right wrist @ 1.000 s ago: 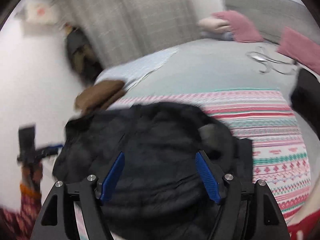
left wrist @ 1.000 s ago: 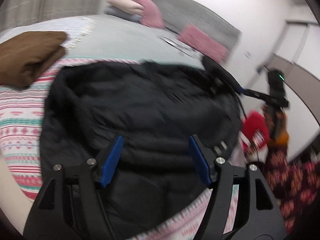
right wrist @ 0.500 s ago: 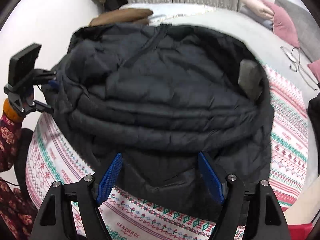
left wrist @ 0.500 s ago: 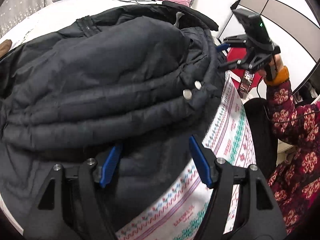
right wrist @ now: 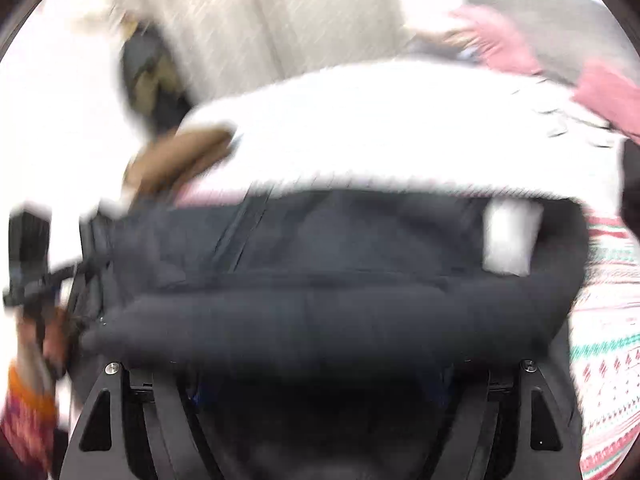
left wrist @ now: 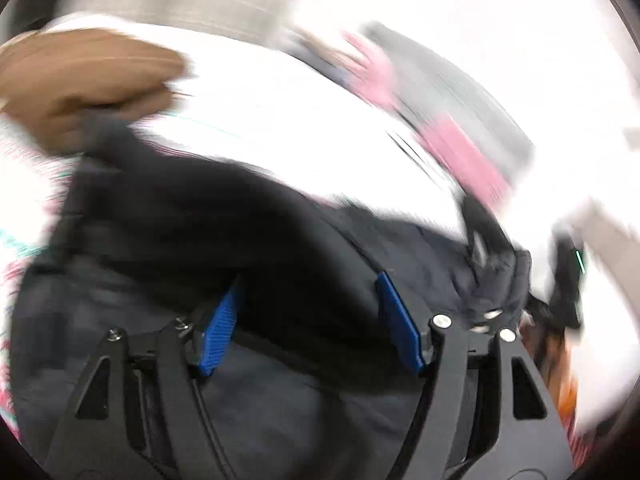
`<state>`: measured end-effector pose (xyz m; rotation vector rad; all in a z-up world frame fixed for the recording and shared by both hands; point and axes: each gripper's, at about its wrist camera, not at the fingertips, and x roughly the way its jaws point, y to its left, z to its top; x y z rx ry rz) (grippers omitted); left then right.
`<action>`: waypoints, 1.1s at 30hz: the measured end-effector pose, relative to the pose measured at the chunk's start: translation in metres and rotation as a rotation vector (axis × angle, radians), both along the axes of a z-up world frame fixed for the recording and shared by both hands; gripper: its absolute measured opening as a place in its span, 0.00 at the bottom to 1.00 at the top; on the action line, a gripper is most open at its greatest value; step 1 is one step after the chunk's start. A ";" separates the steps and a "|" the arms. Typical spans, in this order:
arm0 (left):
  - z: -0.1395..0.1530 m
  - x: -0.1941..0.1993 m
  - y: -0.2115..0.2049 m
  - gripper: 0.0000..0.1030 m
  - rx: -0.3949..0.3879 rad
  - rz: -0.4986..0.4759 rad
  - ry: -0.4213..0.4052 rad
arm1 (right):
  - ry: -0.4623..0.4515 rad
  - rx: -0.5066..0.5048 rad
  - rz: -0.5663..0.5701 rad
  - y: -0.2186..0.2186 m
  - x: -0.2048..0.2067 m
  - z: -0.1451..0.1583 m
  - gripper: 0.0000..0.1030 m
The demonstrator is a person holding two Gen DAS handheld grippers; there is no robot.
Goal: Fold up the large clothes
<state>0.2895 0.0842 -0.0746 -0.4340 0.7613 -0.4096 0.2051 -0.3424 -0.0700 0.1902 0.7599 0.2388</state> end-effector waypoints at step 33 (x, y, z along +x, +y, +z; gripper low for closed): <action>-0.015 0.012 0.050 0.46 0.410 0.461 0.044 | 0.081 -0.178 -0.611 -0.105 0.016 -0.050 0.40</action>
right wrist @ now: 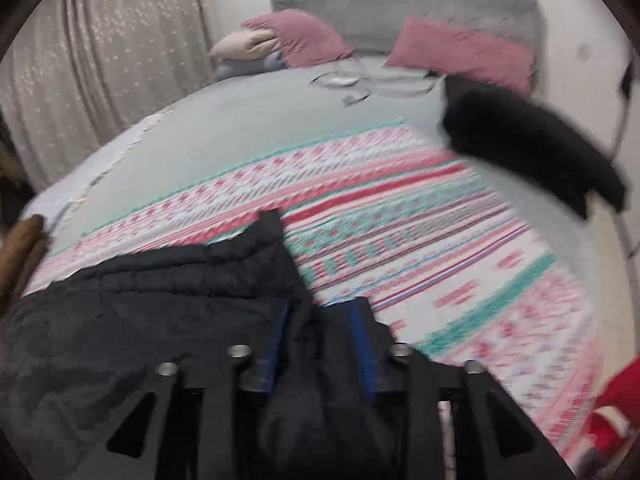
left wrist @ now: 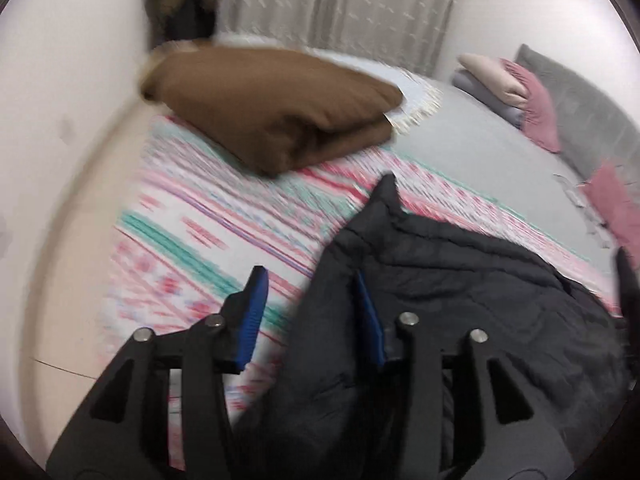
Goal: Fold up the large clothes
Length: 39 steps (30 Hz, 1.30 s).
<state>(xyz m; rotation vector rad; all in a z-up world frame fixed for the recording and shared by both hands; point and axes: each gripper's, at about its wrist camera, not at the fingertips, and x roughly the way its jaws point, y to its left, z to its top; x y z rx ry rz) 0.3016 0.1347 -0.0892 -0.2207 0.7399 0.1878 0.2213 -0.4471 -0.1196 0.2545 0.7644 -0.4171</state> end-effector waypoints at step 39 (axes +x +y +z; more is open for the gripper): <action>0.015 -0.123 0.006 0.92 -0.253 0.030 0.185 | -0.057 0.145 0.180 0.076 -0.084 0.056 0.81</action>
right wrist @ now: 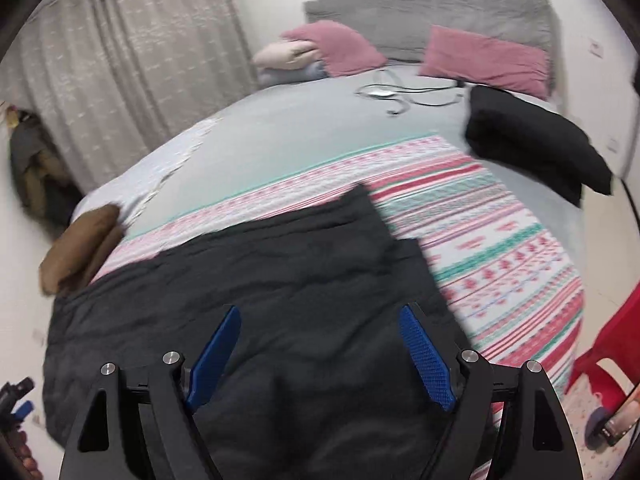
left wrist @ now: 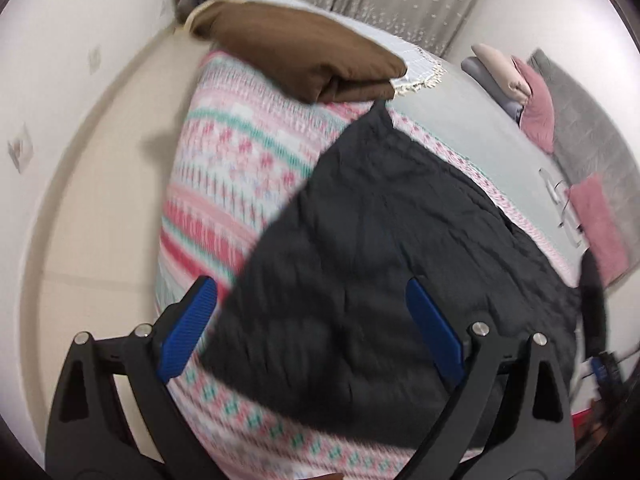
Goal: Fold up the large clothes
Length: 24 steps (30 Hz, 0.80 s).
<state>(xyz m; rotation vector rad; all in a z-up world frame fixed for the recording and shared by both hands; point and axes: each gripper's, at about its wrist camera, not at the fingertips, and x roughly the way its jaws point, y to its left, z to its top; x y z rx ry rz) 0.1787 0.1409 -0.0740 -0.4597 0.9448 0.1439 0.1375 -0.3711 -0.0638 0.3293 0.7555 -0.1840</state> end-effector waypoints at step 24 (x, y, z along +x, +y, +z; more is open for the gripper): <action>-0.058 -0.026 -0.034 0.96 -0.031 0.042 -0.021 | 0.049 -0.229 0.281 0.132 0.002 -0.024 0.81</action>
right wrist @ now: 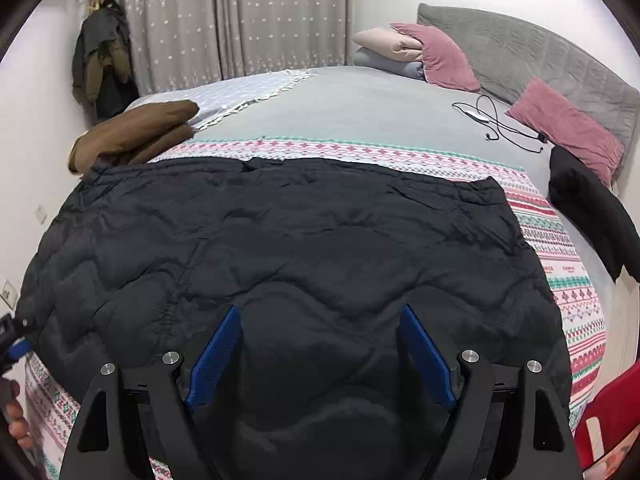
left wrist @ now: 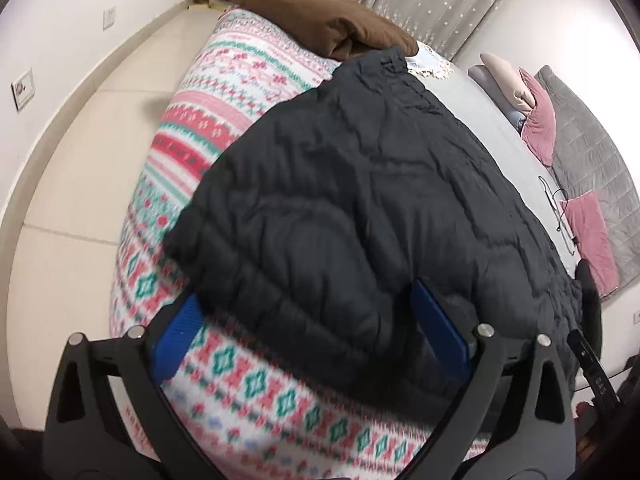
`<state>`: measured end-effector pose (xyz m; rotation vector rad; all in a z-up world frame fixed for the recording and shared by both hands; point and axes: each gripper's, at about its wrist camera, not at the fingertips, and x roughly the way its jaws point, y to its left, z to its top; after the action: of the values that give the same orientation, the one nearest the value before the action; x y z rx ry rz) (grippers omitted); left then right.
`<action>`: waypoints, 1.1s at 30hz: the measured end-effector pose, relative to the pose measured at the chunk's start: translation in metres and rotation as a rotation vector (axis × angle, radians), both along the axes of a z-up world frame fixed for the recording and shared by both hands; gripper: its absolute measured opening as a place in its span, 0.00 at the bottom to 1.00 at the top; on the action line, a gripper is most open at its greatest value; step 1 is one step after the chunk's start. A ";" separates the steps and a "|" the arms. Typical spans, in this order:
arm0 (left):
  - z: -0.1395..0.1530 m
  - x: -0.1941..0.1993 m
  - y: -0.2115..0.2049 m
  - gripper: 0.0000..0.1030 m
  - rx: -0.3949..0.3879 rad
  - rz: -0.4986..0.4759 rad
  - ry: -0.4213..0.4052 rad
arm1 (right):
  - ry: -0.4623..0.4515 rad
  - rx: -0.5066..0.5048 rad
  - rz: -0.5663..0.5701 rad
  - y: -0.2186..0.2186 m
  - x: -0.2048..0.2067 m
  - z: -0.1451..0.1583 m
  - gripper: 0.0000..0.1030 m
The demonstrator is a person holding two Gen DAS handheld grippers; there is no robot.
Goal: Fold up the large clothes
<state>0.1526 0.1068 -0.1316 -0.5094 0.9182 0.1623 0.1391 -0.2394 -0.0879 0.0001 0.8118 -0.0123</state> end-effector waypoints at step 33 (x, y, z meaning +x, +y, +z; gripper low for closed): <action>0.120 -0.026 0.063 0.15 -0.073 0.097 -0.671 | 0.039 0.202 0.160 0.028 0.005 -0.012 0.81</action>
<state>0.1268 0.1693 -0.0116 -0.6240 0.2449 0.0372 0.1444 -0.2114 -0.0996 0.1260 0.8470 0.2210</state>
